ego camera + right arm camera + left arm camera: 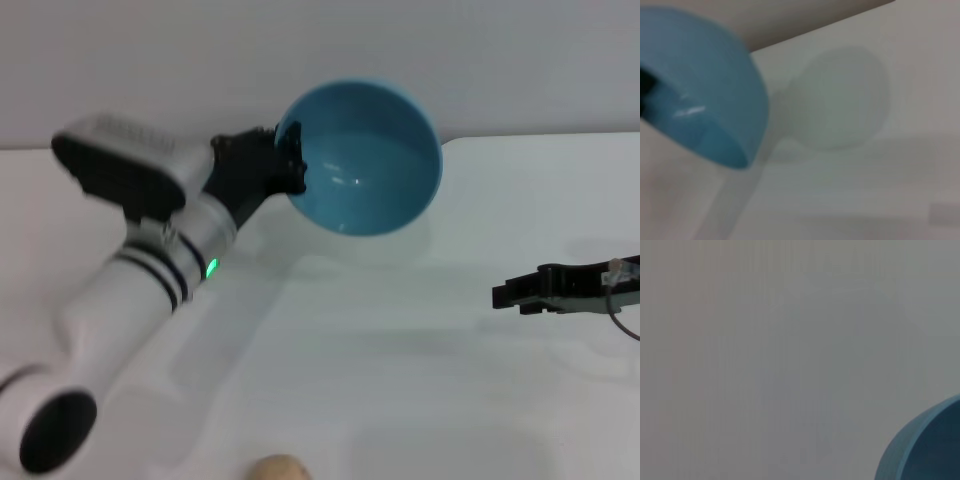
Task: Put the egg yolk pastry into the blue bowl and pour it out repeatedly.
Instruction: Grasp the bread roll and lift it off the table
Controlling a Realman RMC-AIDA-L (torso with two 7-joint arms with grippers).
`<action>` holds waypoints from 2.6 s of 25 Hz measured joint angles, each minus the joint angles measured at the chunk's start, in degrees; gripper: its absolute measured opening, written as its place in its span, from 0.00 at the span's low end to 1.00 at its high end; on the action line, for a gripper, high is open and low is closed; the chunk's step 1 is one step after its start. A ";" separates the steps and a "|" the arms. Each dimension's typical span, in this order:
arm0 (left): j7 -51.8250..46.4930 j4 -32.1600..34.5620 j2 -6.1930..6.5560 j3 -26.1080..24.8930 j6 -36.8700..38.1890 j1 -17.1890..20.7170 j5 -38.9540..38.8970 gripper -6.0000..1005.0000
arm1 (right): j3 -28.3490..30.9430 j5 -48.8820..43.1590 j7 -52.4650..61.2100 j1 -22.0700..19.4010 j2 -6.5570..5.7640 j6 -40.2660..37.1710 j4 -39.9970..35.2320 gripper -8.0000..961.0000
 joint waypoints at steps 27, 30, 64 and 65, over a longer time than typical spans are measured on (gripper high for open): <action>-5.34 18.72 -0.30 -32.62 -80.05 -9.85 19.92 0.00 | -17.50 12.27 -3.84 14.72 0.24 -2.95 -13.42 0.38; -6.08 18.73 -0.31 -32.58 -81.90 -10.65 20.83 0.00 | -22.47 13.91 -2.26 16.57 0.23 -4.35 -14.60 0.38; -6.64 18.02 -0.75 -30.83 -96.95 -16.62 22.11 0.00 | -42.41 14.33 6.75 23.87 0.60 -12.75 -22.79 0.38; -6.64 18.03 -0.74 -30.83 -96.92 -16.65 22.08 0.00 | -42.78 14.64 6.66 24.32 0.67 -13.04 -23.66 0.38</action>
